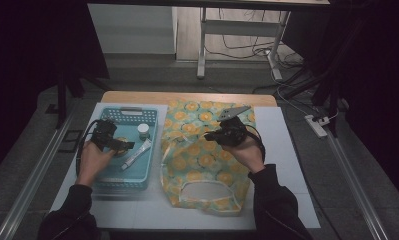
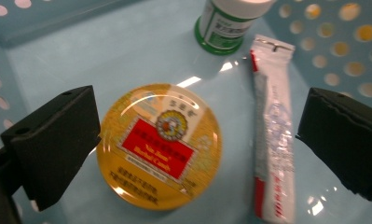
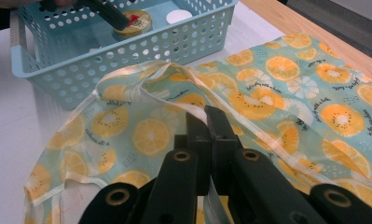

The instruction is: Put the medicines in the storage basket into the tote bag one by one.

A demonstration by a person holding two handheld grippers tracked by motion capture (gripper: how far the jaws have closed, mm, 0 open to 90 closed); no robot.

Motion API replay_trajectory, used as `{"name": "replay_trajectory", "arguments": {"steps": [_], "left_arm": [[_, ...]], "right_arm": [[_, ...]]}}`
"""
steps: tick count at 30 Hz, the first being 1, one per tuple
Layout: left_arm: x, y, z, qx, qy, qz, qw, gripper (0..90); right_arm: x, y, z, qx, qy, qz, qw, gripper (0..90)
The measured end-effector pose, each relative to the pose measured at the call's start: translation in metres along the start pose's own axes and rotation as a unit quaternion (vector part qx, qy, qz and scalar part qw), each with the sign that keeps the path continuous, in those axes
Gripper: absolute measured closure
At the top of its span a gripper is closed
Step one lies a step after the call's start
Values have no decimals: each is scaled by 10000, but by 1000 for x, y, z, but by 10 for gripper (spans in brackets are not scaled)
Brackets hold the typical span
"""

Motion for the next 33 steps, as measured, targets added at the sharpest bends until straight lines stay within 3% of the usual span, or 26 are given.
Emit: {"name": "replay_trajectory", "arguments": {"steps": [8, 12, 19, 21, 24, 27, 33], "left_arm": [[6, -16, 4, 235, 47, 135, 9996, 0], [6, -24, 6, 551, -10, 251, 9982, 0], [5, -30, 7, 895, 91, 286, 9955, 0], [5, -31, 7, 1004, 168, 289, 9944, 21], [4, -32, 7, 1141, 76, 508, 9921, 83], [4, -28, 7, 1080, 150, 436, 9931, 191], [4, -28, 8, 1175, 261, 500, 9915, 203]], "right_arm": [[1, 0, 0, -4, 10, 19, 10000, 900], [1, 0, 0, -1, 3, 23, 10000, 900], [1, 0, 0, -10, 21, 16, 10000, 900], [1, 1, 0, -7, 15, 21, 10000, 900], [1, 1, 0, -8, 7, 24, 10000, 900], [1, 0, 0, 3, 20, 22, 10000, 900], [0, 0, 0, 8, 16, 13, 10000, 900]]}}
Point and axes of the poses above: each handheld gripper's, and its own axes: y roughly backward along the jaws, z roughly out of its top, x roughly to its left, the point moved 1 cm from there along -y, roughly forward along the jaws, and after that the axes turned 4 degrees about y, right-handed, at the moved point
